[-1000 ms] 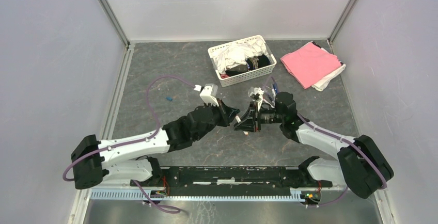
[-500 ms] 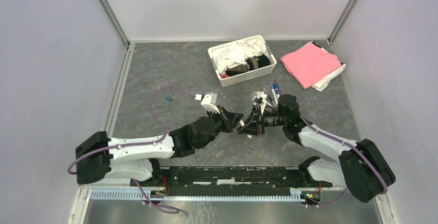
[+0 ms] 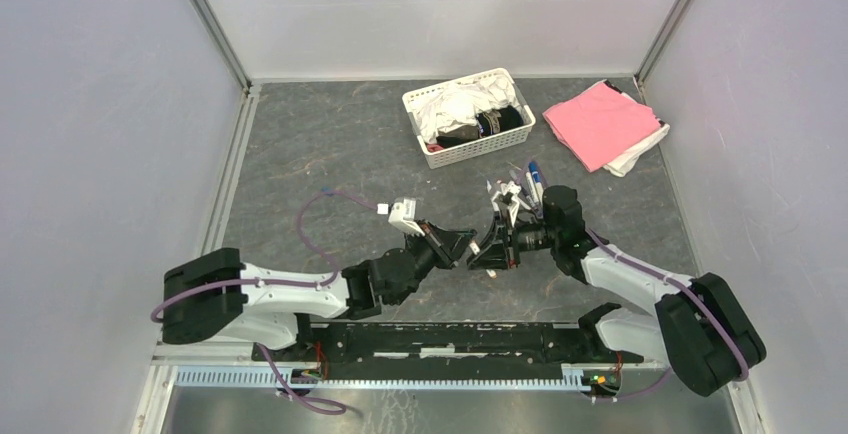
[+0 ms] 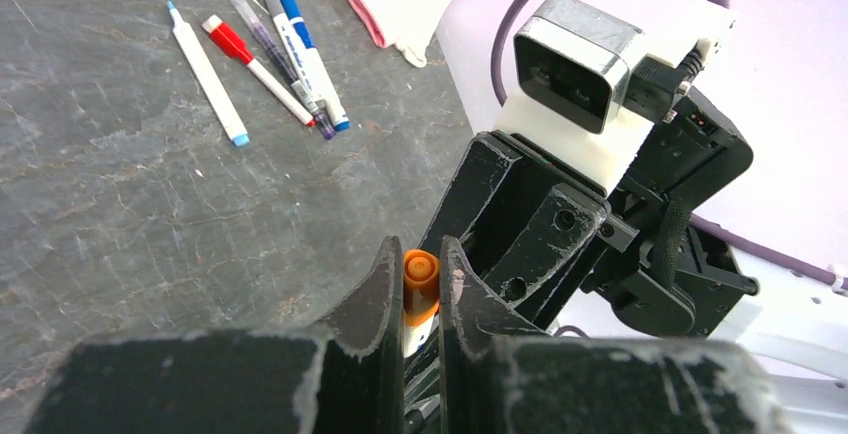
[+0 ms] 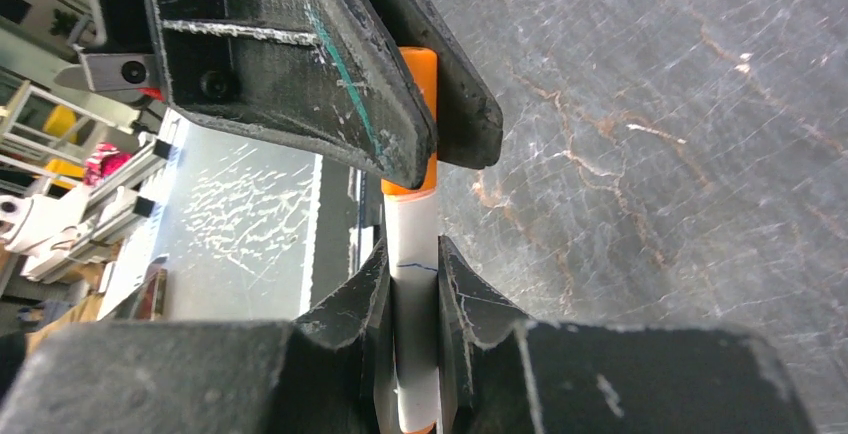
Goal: Insert the pens into the pen caps
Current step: Insert the pen cap onto the pen.
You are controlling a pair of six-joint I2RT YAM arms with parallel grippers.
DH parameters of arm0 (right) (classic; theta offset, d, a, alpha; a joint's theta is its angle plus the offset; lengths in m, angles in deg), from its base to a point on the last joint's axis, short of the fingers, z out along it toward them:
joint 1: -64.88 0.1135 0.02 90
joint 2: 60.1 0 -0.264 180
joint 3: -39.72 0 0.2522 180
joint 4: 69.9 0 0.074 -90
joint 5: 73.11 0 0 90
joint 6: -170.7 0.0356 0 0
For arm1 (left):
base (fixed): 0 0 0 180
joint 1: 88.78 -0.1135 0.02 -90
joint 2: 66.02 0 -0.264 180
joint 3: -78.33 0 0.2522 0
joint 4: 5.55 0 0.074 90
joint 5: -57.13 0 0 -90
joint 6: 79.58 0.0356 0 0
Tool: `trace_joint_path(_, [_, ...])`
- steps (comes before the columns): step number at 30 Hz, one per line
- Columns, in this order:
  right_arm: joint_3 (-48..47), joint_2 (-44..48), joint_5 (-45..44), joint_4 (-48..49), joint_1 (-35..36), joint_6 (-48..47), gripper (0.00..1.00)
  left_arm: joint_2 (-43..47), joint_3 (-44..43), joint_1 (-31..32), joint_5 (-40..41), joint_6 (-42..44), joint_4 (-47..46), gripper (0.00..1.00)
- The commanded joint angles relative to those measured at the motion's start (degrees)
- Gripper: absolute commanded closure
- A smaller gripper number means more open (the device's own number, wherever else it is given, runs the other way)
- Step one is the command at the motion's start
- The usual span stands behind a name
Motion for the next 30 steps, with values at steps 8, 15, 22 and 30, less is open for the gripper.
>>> trace_joint_path(8, [-6.0,3.0,-13.2,17.7,-4.0,-1.4,1.0,-6.6,-1.2,10.7,-23.4,-11.5,18.7,0.98])
trace_joint_path(15, [-7.0,3.5,-14.9,13.6,-3.9,-5.7,1.0,-11.8,-7.1,12.8,-24.5,-14.1,28.0,0.98])
trace_joint_path(22, [-6.3,3.4,-13.3,17.0,-4.3,-2.6,1.0,-10.3,-2.1,15.6,-27.2,-8.6,21.8,0.98])
trace_joint_path(30, [-7.2,3.0,-15.4,12.5,-4.9,-6.0,1.0,-6.6,0.9,15.7,-28.7,-8.3,21.9,0.98])
